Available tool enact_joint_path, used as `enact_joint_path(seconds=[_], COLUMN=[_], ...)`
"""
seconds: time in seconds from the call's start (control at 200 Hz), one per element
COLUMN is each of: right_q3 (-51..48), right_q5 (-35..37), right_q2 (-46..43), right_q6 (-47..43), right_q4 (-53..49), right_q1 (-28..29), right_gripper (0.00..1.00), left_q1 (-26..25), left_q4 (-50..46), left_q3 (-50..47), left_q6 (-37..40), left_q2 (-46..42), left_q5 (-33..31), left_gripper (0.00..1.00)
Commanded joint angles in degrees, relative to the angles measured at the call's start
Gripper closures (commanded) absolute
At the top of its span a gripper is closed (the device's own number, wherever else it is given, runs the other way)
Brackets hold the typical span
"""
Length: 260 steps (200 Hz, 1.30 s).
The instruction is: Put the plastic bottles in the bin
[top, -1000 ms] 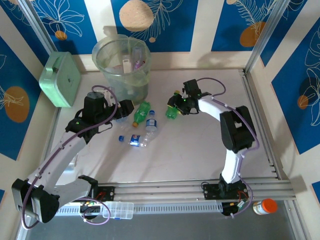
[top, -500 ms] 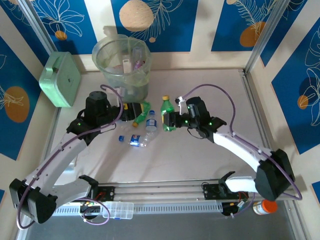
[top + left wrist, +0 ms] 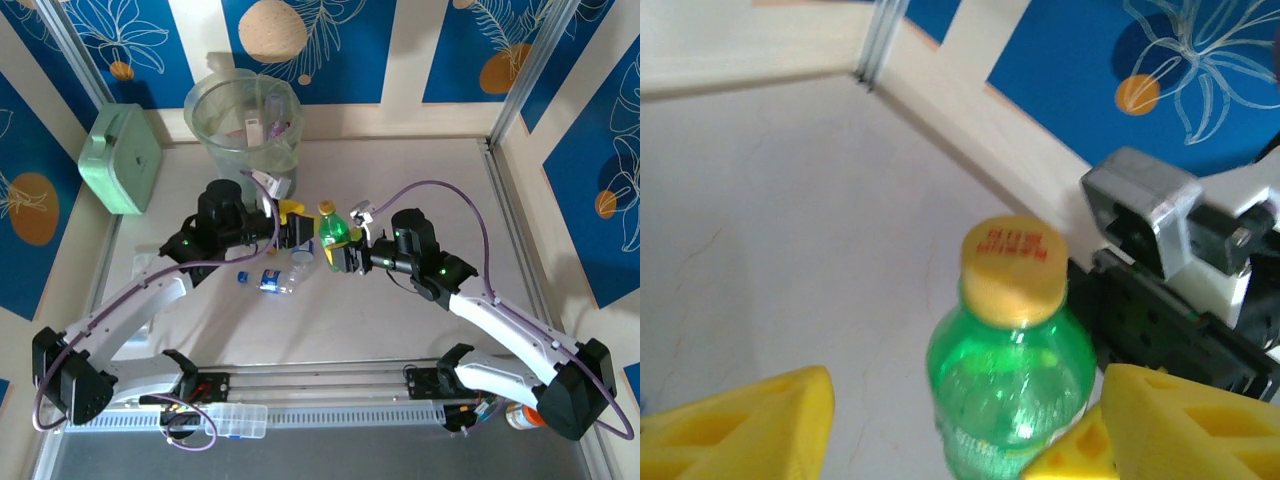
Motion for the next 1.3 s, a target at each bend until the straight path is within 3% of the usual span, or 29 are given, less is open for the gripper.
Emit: enact_joint_path(seconds=[0.0,0.215,0.375,0.495,0.555,0.635,0.745,0.795,0.925,0.94,1.095,1.295], right_q3=[0.86,0.52,0.01,0.36,0.3,-0.02,0.03,0.35,-0.36,-0.61,0.95,3.13], right_q5=[-2.04,-3.91,-3.94,-4.09,-4.01,-3.47,1.03,1.77,3.21,3.97,10.12,-0.75], right_q2=[-0.3,-0.43,-0.21,0.65,0.89,0.83,0.49,0.32,-2.45,-2.91,-7.45,-10.9], right_q6=[-2.93,-2.33,-1.7,-1.7,-1.81,-1.57,0.51,0.97,0.48,0.76,4.85,8.48], right_q4=[-1.21,-0.4,0.24,-0.43,-0.63,-0.5,-1.05,-1.64,-1.03,-0.87,-5.22,-8.37], right_q1=[0.34,0.34,0.25,0.09,0.07,-0.01,-0.01,-0.1,0.23,0.2,-0.67,-7.15], right_gripper=[0.58,0.58,0.58,0.58,0.57,0.5,0.18,0.11,0.05,0.0,0.01,0.01], left_q1=[-1.09,-1.32,-1.84,-2.29,-2.49,-2.51,-2.55,-2.54,-2.47,-2.42,-1.12,2.63], left_q4=[11.33,14.55,15.67,15.56,15.43,15.0,14.11,13.58,11.28,10.69,7.43,7.31], left_q3=[-0.97,-0.06,0.51,0.61,0.61,0.61,0.7,0.73,1.47,1.7,3.67,7.47], left_q6=[-0.18,-2.46,-3.68,-3.27,-3.0,-2.64,-1.95,-1.51,-0.27,-0.07,1.74,3.68], left_q2=[1.97,6.06,8.08,8.33,8.26,7.92,7.21,6.96,6.63,6.67,6.07,4.71], left_q5=[5.05,6.58,8.67,8.62,8.55,8.35,6.83,5.36,1.77,1.42,-1.28,-3.72], left_gripper=[0.29,0.33,0.53,0.76,0.83,0.84,0.86,0.88,0.94,0.95,0.97,1.0])
